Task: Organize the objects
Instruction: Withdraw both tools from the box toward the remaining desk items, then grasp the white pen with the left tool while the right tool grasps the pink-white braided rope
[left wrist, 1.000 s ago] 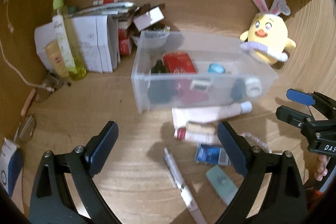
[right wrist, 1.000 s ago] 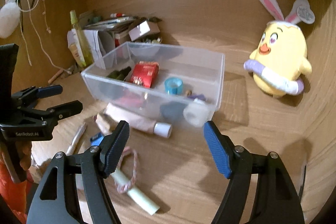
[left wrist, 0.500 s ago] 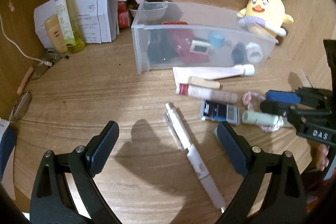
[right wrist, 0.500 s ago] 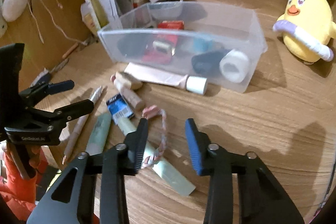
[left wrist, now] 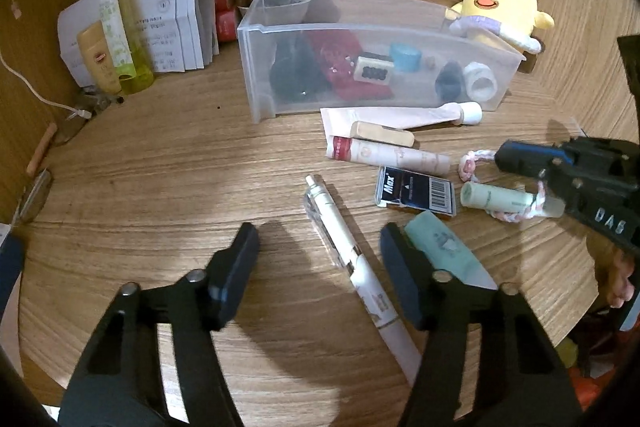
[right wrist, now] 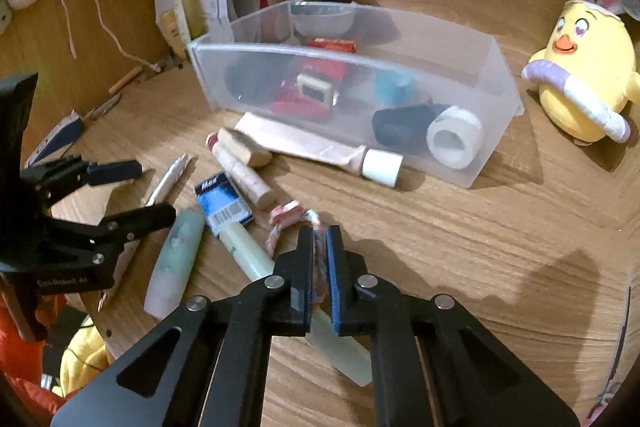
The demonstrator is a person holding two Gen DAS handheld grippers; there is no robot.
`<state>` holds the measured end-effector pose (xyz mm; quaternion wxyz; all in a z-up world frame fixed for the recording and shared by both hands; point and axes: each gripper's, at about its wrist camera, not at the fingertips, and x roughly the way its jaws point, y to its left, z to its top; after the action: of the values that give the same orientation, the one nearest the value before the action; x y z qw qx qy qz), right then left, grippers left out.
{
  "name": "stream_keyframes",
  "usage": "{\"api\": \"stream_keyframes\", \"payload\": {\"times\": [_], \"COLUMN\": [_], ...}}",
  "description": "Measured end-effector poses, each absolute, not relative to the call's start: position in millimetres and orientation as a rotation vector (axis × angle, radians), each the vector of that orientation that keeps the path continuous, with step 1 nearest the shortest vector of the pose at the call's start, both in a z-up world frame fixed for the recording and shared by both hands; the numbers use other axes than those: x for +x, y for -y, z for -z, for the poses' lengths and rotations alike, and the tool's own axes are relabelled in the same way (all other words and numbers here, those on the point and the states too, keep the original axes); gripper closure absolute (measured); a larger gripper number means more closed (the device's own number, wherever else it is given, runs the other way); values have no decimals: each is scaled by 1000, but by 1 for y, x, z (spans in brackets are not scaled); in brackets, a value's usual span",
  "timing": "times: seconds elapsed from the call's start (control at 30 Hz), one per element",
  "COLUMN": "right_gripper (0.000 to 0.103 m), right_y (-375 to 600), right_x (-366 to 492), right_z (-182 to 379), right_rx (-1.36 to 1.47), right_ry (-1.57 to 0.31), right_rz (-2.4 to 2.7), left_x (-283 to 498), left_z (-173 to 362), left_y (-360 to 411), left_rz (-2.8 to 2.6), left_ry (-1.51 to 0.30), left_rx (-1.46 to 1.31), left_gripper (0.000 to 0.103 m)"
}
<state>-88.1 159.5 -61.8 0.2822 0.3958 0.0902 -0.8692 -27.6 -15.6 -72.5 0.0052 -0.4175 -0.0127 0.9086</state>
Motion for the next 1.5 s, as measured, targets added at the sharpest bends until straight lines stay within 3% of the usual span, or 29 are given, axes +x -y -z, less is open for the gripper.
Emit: {"api": "stream_keyframes", "payload": {"times": [0.07, 0.13, 0.47, 0.67, 0.93, 1.03, 1.13, 1.23, 1.3, 1.5], "right_gripper": [98, 98, 97, 84, 84, 96, 98, 99, 99, 99], "right_y": [-161, -162, -173, -168, -152, -149, -150, -151, -153, -158], "right_x": [-88, -88, -89, -88, -99, -99, -99, -97, -96, -91], "right_z": [56, 49, 29, 47, 71, 72, 71, 64, 57, 29], "right_rx": [1037, 1008, 1017, 1086, 1192, 1170, 1156, 1120, 1091, 997], "right_ry": [-228, -220, -170, -226, -364, -395, -370, -338, -310, -248], "right_rz": [2342, 2367, 2341, 2299, 2217, 2228, 2230, 2259, 2274, 2315], "left_x": [-28, -26, -29, -31, -32, -35, -38, -43, -45, -45], "left_z": [72, 71, 71, 72, 73, 73, 74, 74, 74, 72], "left_y": [16, 16, 24, 31, 32, 31, 30, 27, 28, 31], "left_rz": [-2838, -2802, -2811, -2827, -2848, -2858, -2860, -2864, -2865, -2862], "left_ry": [41, 59, 66, 92, 40, 23, 16, -3, -3, 55], "left_rx": [-1301, -1288, -1283, -1277, -1283, -1283, -1284, -1291, -1291, -1292], "left_gripper": [60, 67, 89, 90, 90, 86, 78, 79, 89, 89]}}
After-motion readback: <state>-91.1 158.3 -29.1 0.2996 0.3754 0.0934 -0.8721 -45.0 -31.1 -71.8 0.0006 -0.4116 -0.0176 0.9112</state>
